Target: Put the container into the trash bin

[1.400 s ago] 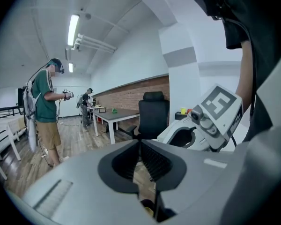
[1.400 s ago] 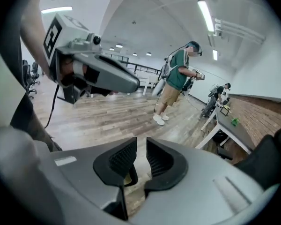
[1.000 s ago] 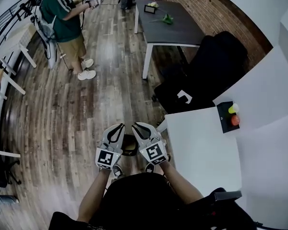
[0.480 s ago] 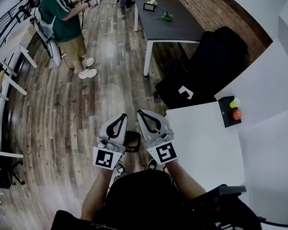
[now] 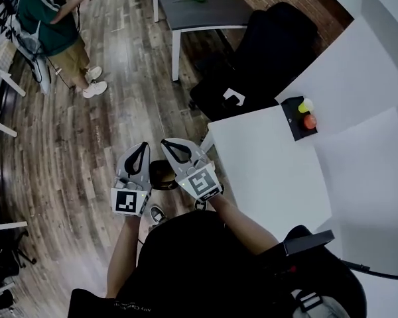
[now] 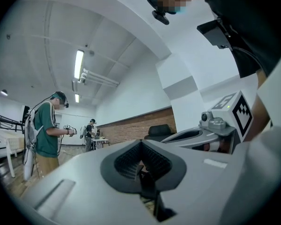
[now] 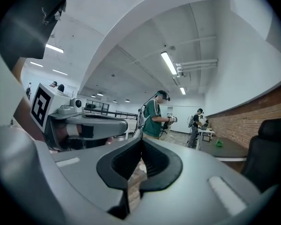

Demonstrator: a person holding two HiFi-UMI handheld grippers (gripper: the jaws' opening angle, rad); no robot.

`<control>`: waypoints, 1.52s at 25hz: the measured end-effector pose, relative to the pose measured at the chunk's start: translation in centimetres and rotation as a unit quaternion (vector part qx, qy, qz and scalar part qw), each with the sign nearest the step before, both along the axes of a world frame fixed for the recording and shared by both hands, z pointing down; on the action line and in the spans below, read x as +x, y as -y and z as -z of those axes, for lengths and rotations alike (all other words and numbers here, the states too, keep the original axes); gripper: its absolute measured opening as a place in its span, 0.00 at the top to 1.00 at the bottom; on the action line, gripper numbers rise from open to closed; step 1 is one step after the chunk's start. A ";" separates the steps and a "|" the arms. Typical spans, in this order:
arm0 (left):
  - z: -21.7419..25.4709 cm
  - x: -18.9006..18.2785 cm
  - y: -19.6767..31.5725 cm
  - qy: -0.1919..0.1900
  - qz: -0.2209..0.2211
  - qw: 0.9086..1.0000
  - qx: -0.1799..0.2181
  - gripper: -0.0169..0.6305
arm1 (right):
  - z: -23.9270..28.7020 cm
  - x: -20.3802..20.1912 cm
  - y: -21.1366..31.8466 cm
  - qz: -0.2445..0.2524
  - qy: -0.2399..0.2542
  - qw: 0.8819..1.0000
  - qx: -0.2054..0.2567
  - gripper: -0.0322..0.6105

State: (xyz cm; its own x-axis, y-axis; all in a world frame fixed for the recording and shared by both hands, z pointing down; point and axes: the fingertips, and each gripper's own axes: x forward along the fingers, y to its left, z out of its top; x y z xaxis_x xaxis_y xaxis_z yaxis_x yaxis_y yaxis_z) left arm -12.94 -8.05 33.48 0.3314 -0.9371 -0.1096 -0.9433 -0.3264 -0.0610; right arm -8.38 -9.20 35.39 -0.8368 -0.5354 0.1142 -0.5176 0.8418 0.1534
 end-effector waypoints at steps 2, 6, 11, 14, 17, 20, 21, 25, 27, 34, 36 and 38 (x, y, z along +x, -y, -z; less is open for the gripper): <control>-0.9 -0.1 0.1 0.000 0.000 1.000 -0.007 0.98 | -0.6 0.0 0.0 -0.001 0.006 1.000 -0.017 0.93; -2.5 0.2 0.1 -0.001 -0.003 1.000 -0.025 0.98 | -2.0 0.0 0.0 -0.003 -0.005 1.000 -0.027 0.93; -4.3 1.0 -0.5 -0.006 -0.010 0.999 -0.046 0.98 | -3.8 0.3 -0.5 -0.008 -0.014 0.999 -0.049 0.93; -5.1 1.1 -0.6 -0.005 -0.013 0.999 -0.051 0.98 | -4.7 0.2 -0.6 -0.007 -0.020 0.998 -0.052 0.93; -5.8 1.4 -0.9 0.006 -0.017 0.997 -0.074 0.98 | -5.4 0.3 -0.7 -0.007 -0.026 0.998 -0.057 0.93; -6.1 1.3 -1.2 0.011 -0.020 0.996 -0.086 0.98 | -5.7 0.3 -0.9 -0.009 -0.028 0.998 -0.062 0.93; -6.2 1.3 -1.3 0.009 -0.020 0.996 -0.087 0.98 | -5.8 0.3 -1.0 -0.009 -0.029 0.998 -0.063 0.93; -6.5 1.1 -1.4 0.005 -0.018 0.996 -0.088 0.98 | -6.3 0.1 -1.0 -0.010 -0.031 0.997 -0.066 0.93; -6.7 0.9 -1.5 0.004 -0.017 0.996 -0.086 0.98 | -6.4 -0.1 -1.1 -0.009 -0.032 0.997 -0.067 0.93; -6.9 0.2 -1.8 0.004 -0.011 0.996 -0.084 0.98 | -6.6 -0.8 -1.2 -0.003 -0.032 0.997 -0.068 0.93; -7.0 0.1 -1.9 0.005 -0.010 0.996 -0.088 0.98 | -6.6 -0.9 -1.4 0.001 -0.033 0.997 -0.067 0.93; -7.2 0.2 -2.0 0.006 -0.012 0.995 -0.095 0.98 | -6.6 -0.9 -1.5 0.004 -0.034 0.997 -0.066 0.93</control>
